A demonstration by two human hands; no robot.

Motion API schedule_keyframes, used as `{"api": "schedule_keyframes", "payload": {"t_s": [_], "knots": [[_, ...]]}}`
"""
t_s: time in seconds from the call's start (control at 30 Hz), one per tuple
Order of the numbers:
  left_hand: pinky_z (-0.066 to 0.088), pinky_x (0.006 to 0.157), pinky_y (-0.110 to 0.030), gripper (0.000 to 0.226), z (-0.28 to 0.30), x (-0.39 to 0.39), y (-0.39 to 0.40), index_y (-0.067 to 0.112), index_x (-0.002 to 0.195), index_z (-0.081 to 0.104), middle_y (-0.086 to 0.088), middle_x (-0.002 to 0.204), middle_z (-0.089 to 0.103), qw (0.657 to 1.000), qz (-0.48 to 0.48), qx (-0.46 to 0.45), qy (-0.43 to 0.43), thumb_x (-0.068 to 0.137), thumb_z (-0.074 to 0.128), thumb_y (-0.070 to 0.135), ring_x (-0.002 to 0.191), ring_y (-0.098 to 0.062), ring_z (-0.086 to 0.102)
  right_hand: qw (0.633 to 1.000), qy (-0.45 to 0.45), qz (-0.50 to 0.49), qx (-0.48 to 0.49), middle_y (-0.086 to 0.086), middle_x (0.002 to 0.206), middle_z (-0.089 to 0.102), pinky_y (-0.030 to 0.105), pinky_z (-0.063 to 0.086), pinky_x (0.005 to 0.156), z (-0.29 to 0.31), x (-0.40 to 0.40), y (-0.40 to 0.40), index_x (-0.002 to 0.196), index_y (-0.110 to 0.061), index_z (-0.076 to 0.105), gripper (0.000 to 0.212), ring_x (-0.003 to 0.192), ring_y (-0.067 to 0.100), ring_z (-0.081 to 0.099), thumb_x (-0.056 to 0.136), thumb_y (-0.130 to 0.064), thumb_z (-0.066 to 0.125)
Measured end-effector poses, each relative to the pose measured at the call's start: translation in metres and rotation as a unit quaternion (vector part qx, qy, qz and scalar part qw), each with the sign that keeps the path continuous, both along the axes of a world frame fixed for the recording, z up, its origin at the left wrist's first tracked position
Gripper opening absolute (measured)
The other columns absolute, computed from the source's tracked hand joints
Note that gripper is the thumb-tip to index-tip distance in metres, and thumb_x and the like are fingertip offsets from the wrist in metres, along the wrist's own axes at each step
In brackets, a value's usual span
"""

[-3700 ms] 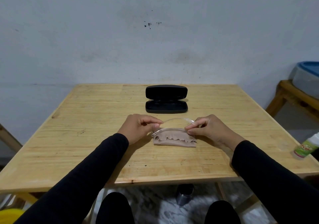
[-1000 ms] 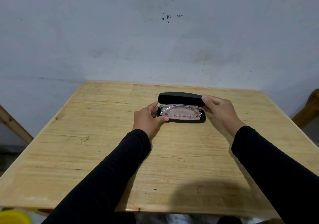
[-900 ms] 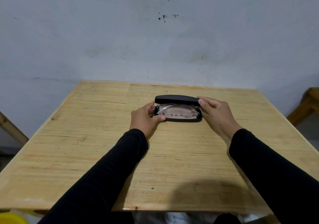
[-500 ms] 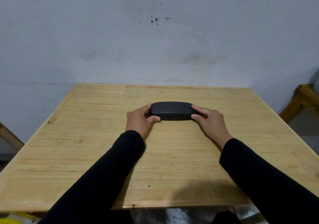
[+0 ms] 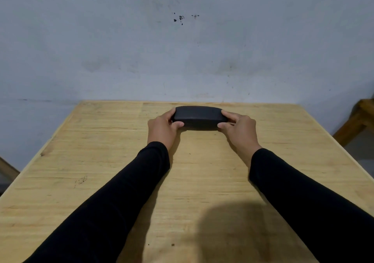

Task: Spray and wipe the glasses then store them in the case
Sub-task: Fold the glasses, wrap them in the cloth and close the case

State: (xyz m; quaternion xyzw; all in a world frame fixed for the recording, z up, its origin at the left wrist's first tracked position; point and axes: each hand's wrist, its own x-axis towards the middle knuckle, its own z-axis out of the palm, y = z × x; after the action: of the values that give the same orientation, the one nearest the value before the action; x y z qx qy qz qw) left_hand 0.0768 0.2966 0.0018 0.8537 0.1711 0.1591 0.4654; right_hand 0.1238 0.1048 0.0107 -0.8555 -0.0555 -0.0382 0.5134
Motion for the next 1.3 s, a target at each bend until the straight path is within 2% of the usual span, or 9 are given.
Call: {"api": "schedule_keyframes", "payload": {"t_s": [0.2,0.37,0.53,0.6,0.67,0.77,0.9,1.03,1.3], "knots": [[0.018,0.086,-0.004,0.05,-0.001,0.053,0.016,0.02,0.138,0.043,-0.006,0.115,0.063,1.0,0.015,0.003,0.005,0.09,0.059,0.023,0.108,-0.009,0.045,1.0,0.006,0.0,0.007,0.007,0.131,0.058,0.03,0.046,0.103,-0.001,0.053,0.024,0.129,-0.013,0.057,0.047,0.105,0.014,0.061,0.084,-0.006,0.068],[0.02,0.091,-0.011,0.049,-0.012,0.08,0.027,0.021,0.138,0.043,-0.012,0.117,0.063,0.999,0.017,0.02,0.022,0.091,0.058,0.022,0.125,-0.02,0.041,0.999,-0.006,0.005,-0.036,0.007,0.132,0.059,0.016,0.039,0.096,-0.009,0.079,0.036,0.131,-0.011,0.055,0.048,0.106,0.013,0.06,0.085,-0.008,0.068],[0.019,0.085,-0.006,0.05,-0.018,0.085,0.028,0.022,0.14,0.04,-0.011,0.119,0.06,0.998,0.023,0.054,0.032,0.092,0.056,0.025,0.116,-0.013,0.042,0.997,-0.03,0.014,-0.071,0.007,0.133,0.058,0.004,0.031,0.089,-0.017,0.087,0.037,0.131,-0.009,0.055,0.047,0.112,0.011,0.057,0.086,-0.009,0.067],[0.019,0.082,-0.003,0.05,-0.015,0.082,0.026,0.019,0.14,0.04,-0.01,0.116,0.062,0.996,0.018,0.075,0.033,0.092,0.055,0.024,0.099,-0.006,0.042,0.995,-0.041,0.028,-0.09,0.008,0.137,0.055,0.005,0.029,0.091,-0.018,0.088,0.035,0.132,-0.008,0.053,0.047,0.118,0.015,0.056,0.087,-0.01,0.066],[0.022,0.08,-0.004,0.049,-0.011,0.079,0.025,0.016,0.139,0.041,-0.009,0.113,0.063,0.993,0.011,0.109,0.04,0.093,0.054,0.023,0.095,-0.008,0.043,0.987,-0.061,0.046,-0.144,0.008,0.14,0.052,0.009,0.025,0.097,-0.017,0.086,0.034,0.136,-0.008,0.049,0.048,0.127,0.019,0.049,0.09,-0.013,0.062],[0.036,0.077,-0.018,0.035,-0.006,0.075,0.022,0.012,0.124,0.048,-0.008,0.105,0.063,0.984,-0.014,0.174,0.045,0.091,0.054,0.02,0.096,-0.02,0.055,0.964,-0.08,0.077,-0.241,0.006,0.142,0.049,0.018,0.029,0.101,-0.013,0.082,0.033,0.142,-0.01,0.039,0.05,0.128,0.021,0.046,0.095,-0.017,0.053],[0.043,0.094,-0.033,0.042,0.003,0.06,0.011,0.009,0.131,0.038,-0.01,0.125,0.05,0.971,-0.018,0.231,0.066,0.093,0.049,0.024,0.117,-0.024,0.046,0.929,-0.086,0.101,-0.345,0.005,0.146,0.041,0.033,0.037,0.105,-0.009,0.068,0.03,0.147,-0.012,0.027,0.057,0.132,0.022,0.039,0.096,-0.026,0.049],[0.035,0.107,-0.035,0.048,0.011,0.036,-0.002,0.006,0.139,0.028,-0.011,0.136,0.041,0.946,-0.033,0.314,0.071,0.097,0.04,0.025,0.126,-0.023,0.038,0.901,-0.123,0.097,-0.403,0.007,0.145,0.04,0.032,0.036,0.107,-0.004,0.042,0.021,0.144,-0.009,0.03,0.054,0.133,0.021,0.037,0.097,-0.03,0.046],[0.025,0.113,-0.032,0.046,0.034,-0.003,-0.029,0.002,0.139,0.026,-0.012,0.141,0.038,0.913,-0.069,0.398,0.054,0.1,0.033,0.025,0.132,-0.024,0.032,0.878,-0.178,0.063,-0.439,0.007,0.138,0.046,0.029,0.037,0.105,0.01,-0.015,-0.005,0.138,-0.008,0.038,0.048,0.128,0.019,0.043,0.098,-0.033,0.041]]}}
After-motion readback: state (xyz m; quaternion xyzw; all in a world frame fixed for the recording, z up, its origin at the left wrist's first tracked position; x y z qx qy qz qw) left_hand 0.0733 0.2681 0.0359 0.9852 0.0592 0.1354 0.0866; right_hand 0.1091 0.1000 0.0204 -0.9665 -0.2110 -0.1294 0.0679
